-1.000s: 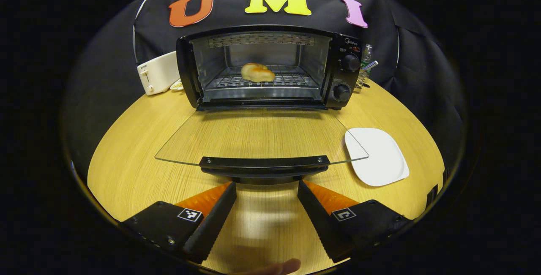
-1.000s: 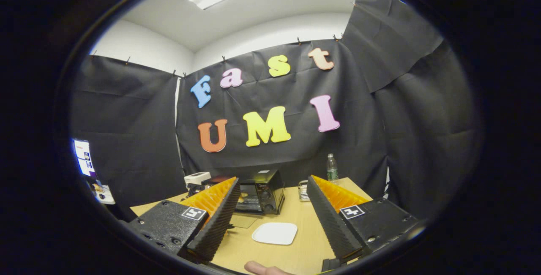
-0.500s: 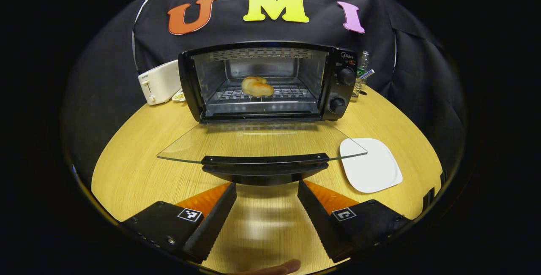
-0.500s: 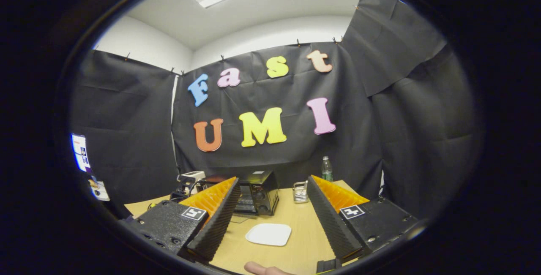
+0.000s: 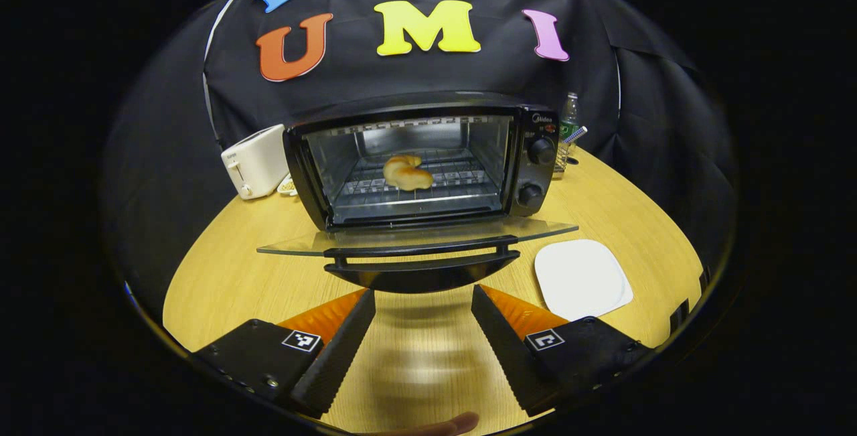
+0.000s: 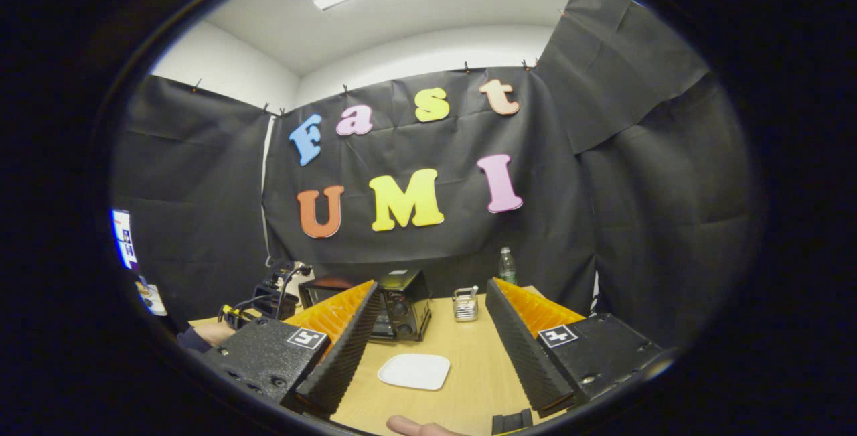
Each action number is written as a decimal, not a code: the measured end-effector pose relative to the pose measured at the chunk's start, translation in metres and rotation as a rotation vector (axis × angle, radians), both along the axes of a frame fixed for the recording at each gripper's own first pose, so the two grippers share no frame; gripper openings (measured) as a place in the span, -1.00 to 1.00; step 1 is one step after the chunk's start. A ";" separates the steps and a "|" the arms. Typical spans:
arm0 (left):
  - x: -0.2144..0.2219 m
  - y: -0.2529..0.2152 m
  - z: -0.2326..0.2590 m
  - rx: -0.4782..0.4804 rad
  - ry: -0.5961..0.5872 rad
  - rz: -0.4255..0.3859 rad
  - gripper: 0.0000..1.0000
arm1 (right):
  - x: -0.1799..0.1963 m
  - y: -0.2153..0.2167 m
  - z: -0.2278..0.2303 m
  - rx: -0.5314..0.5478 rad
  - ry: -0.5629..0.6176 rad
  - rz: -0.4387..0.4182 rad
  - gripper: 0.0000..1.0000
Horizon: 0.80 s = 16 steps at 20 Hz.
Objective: Open the electric oven with the left hand, put the food in, and close the electric oven.
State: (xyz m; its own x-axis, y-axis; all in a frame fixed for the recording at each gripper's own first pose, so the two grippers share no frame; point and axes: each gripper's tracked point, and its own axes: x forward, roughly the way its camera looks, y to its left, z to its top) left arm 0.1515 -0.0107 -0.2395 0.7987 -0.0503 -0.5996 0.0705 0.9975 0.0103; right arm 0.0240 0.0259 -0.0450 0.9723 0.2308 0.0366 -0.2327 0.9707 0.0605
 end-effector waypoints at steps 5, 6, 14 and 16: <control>0.023 0.005 0.007 -0.038 -0.006 0.009 0.91 | 0.002 -0.006 -0.002 0.006 0.002 -0.011 0.98; 0.030 0.010 0.011 -0.032 -0.017 0.017 0.92 | 0.003 -0.005 -0.003 0.008 0.005 -0.010 0.98; 0.087 0.022 0.060 0.018 -0.240 0.043 0.92 | 0.008 -0.004 -0.013 0.016 0.044 -0.009 0.92; 0.086 0.026 0.075 0.029 -0.324 0.047 0.92 | 0.008 -0.004 -0.015 0.010 0.050 -0.014 0.98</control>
